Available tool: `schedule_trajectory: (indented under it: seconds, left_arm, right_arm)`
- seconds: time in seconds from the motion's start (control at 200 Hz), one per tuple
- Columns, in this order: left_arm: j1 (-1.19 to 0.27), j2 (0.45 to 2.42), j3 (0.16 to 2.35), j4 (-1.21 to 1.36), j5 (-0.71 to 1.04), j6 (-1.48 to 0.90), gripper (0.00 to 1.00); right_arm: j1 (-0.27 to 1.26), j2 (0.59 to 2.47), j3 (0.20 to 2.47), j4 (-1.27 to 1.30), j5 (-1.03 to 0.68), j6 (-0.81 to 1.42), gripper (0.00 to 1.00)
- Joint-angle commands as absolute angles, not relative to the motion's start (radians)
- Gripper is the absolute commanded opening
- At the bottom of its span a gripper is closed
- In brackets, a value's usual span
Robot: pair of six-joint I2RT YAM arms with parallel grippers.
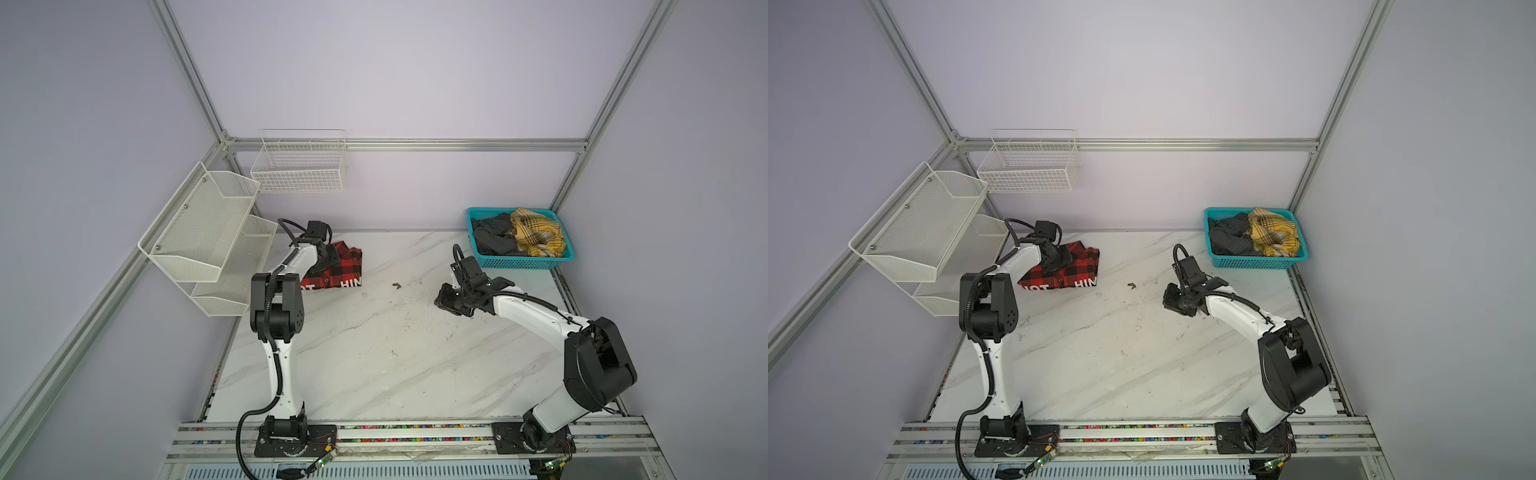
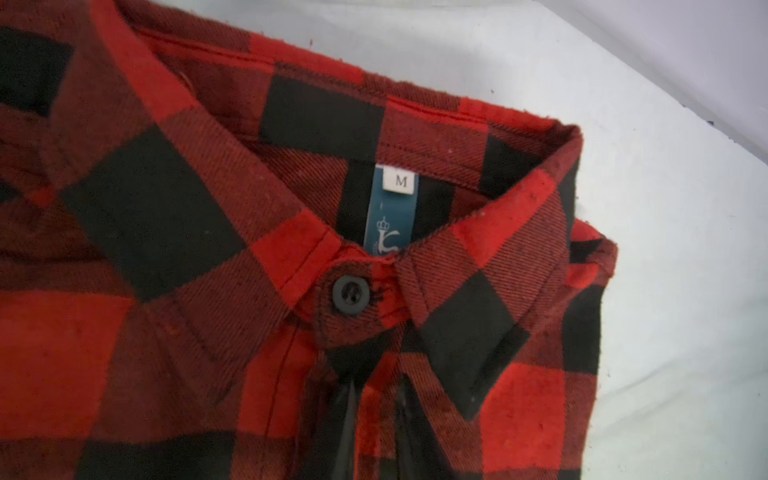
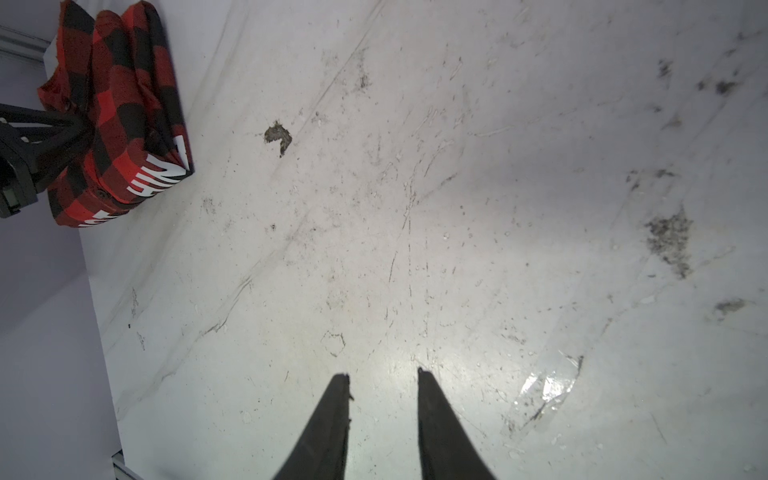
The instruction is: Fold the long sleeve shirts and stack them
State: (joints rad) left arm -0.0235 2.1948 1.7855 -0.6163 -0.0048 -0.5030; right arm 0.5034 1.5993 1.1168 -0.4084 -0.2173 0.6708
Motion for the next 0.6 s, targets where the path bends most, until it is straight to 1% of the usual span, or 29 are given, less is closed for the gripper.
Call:
schedule_trajectory:
  seconds: [0.0,0.085,0.175,0.355,0.595]
  left_arm:
    - [-0.020,2.122,1.777,-0.609,0.005,-0.481,0.20]
    - [-0.032,2.114,1.805,-0.611,0.022,-0.498,0.27]
    - [-0.067,2.104,1.836,-0.611,0.038,-0.503,0.29]
    - [-0.122,2.116,1.851,-0.612,0.069,-0.548,0.29]
    - [-0.124,2.218,1.880,-0.623,0.108,-0.567,0.28]
  right_arm:
    - [0.495,1.612,1.141,-0.431,-0.210,0.669,0.31]
    - [0.496,1.613,1.143,-0.431,-0.209,0.669,0.31]
    - [0.496,1.614,1.148,-0.433,-0.208,0.670,0.31]
    - [0.496,1.620,1.158,-0.433,-0.208,0.670,0.31]
    - [0.496,1.617,1.161,-0.445,-0.204,0.666,0.31]
